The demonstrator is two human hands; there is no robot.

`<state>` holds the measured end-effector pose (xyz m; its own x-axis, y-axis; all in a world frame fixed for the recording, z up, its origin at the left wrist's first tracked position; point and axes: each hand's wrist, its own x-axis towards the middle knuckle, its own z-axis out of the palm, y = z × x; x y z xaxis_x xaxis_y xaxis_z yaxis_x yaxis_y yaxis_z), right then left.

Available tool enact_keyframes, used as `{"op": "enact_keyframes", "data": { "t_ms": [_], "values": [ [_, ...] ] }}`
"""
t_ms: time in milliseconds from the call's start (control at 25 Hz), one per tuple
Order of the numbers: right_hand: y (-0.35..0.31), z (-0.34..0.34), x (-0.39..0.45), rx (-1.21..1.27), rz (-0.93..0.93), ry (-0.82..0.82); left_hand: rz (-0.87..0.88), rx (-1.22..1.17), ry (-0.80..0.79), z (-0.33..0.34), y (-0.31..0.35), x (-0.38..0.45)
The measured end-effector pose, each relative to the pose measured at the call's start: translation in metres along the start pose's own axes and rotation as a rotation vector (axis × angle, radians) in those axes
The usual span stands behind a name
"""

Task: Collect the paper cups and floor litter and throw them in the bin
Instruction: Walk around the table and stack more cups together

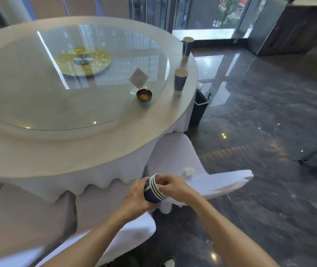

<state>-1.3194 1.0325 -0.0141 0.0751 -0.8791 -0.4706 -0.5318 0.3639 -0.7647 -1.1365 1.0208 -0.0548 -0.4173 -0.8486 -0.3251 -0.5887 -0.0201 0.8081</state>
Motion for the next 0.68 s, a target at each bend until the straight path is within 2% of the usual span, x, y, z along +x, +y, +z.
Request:
{"op": "enact_keyframes", "data": {
  "t_ms": [120, 280, 480, 520, 680],
  "values": [
    [0.01, -0.025, -0.013, 0.154, 0.009, 0.069, 0.015, 0.024, 0.021, 0.013, 0.022, 0.004],
    [0.02, -0.037, -0.01, 0.179, 0.06, -0.077, 0.041, 0.092, 0.002, 0.031, 0.037, 0.02],
    [0.045, -0.061, 0.017, 0.294, 0.143, -0.124, -0.01, 0.072, -0.023, 0.052, 0.035, 0.056],
    [0.05, -0.069, 0.029, 0.269, 0.152, -0.096, -0.036, 0.048, -0.015, 0.057, 0.032, 0.068],
    [0.075, -0.101, 0.08, 0.091, 0.14, 0.181, -0.135, -0.007, 0.042, 0.074, 0.022, 0.118]
  ]
}}
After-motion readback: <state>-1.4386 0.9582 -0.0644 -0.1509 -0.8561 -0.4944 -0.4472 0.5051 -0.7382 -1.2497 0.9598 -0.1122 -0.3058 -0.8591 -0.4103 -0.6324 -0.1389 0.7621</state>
